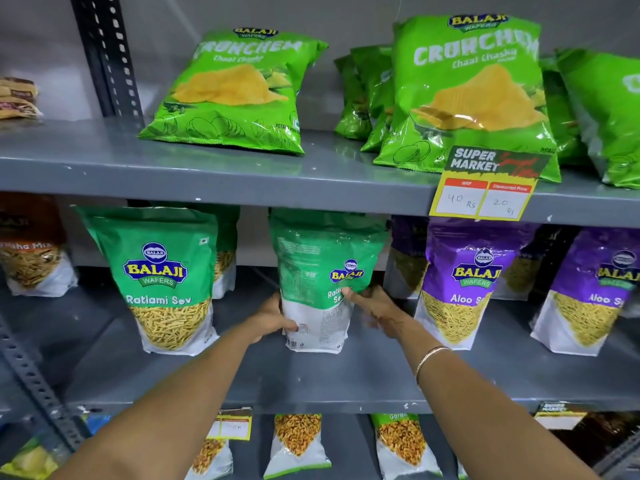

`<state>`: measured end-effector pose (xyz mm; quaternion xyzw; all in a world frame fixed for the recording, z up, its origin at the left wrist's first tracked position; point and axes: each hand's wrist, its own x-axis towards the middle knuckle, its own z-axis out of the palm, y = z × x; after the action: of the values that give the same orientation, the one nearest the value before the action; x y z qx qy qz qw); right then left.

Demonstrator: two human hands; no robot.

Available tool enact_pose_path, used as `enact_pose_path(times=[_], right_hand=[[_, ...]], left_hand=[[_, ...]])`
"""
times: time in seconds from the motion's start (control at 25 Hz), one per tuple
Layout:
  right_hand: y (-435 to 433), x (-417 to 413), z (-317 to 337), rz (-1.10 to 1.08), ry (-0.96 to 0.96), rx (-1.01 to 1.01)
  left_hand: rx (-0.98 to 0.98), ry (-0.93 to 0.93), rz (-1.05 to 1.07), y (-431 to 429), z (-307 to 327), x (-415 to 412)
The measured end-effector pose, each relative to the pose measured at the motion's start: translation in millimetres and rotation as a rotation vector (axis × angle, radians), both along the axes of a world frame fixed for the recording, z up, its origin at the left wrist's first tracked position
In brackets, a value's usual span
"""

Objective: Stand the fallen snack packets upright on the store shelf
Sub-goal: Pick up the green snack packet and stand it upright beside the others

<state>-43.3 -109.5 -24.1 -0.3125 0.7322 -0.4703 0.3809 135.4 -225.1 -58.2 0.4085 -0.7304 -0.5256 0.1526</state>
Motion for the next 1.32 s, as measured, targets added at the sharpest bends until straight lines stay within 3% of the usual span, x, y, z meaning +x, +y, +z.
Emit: enact_pose_path(times=[0.08,0.12,0.28,0.36,0.48,0.64,0.88,1.04,1.24,1.32], right_hand=[[6,2,-2,0.070,-0.095,0.273],[7,3,-4,0.090,-0.195,0.292],[2,-1,-16,0.022,-0.408,0.108],[4,-2,-21,0.091,-0.346,0.085],[12,-1,-21,0.320,-0.103,0.071],[14,11,-27,0.494,0.019,0.037],[4,15,-41,0.313,0.178,0.013],[2,5,-35,0.322,0.094,-0.079],[-3,-11,-38,0.051,0.253,-0.116],[-6,-17,-40,0.019,0.207,-0.113]], left_hand=[[0.035,-0.056,-0.029,-6,2,7],[0.081,-0.076,-0.030,-9,2,11],[0.197,-0.080,-0.036,-8,1,20],[0.127,-0.075,-0.025,-4,-1,17],[0.036,-0.090,-0.039,1,-7,6],[0.017,-0.063,-0.092,18,-1,-14],[0.101,-0.182,-0.124,-4,1,-4],[0.109,-0.127,-0.022,-3,13,2],[0.106,-0.049,0.080,-3,-1,-5],[0.048,-0.057,0.094,3,-6,-9]])
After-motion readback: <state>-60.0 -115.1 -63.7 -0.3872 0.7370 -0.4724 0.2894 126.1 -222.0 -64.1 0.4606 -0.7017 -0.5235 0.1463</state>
